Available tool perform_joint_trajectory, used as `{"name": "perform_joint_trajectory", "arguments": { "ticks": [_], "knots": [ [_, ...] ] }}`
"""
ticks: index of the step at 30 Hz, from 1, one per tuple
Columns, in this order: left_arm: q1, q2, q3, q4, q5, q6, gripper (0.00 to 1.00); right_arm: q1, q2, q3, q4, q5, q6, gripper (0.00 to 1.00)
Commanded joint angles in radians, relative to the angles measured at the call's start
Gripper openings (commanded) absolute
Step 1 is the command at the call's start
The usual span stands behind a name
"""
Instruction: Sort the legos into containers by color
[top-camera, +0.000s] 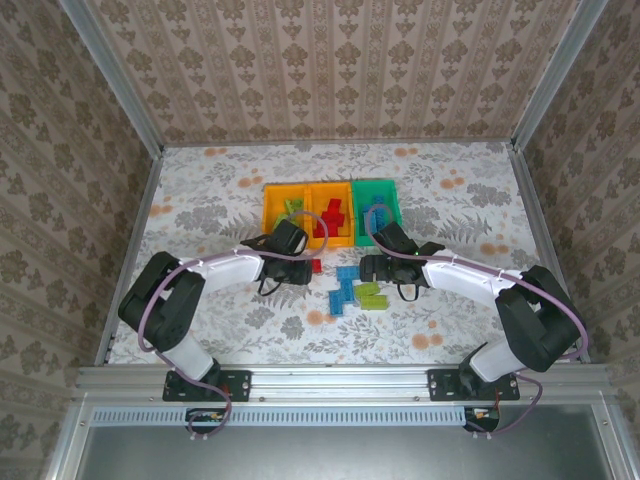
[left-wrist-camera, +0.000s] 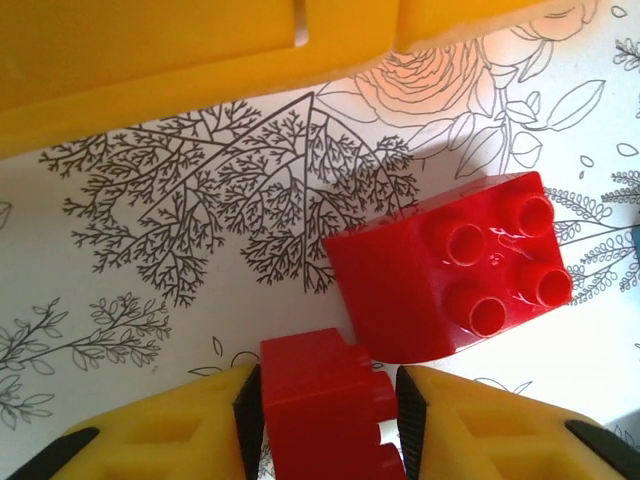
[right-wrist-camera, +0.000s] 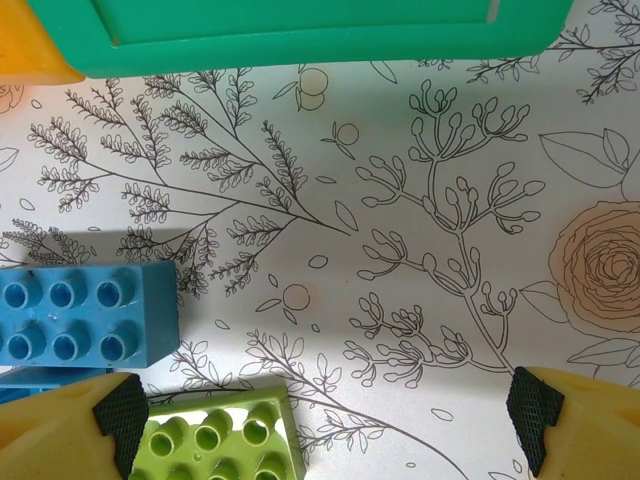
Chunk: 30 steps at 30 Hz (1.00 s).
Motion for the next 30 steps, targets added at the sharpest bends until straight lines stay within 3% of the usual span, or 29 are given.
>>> {"name": "perform_joint_trajectory", "arguments": {
  "ticks": [1,7,19,24,30],
  "knots": [
    [-0.003,-0.003,0.017,-0.036,-0.020,0.001,0.38,0.001,0.009,-0.002,-0.011,0.032,-0.015,0.96],
    [-0.003,-0.024,0.012,-0.043,-0.024,0.005,0.28,0.001,0.011,-0.001,-0.010,0.030,-0.015,0.96],
    [-0.029,-0.156,0.171,-0.142,-0.076,0.063,0.27,0.004,0.015,0.001,0.003,0.023,-0.016,0.96],
    [-0.012,-0.052,0.339,-0.135,-0.049,0.145,0.28,0.009,0.016,-0.010,0.026,0.008,0.004,0.96],
    [0.038,0.143,0.517,-0.073,0.067,0.163,0.28,0.017,0.008,-0.025,0.038,0.009,0.027,0.96]
  ]
}}
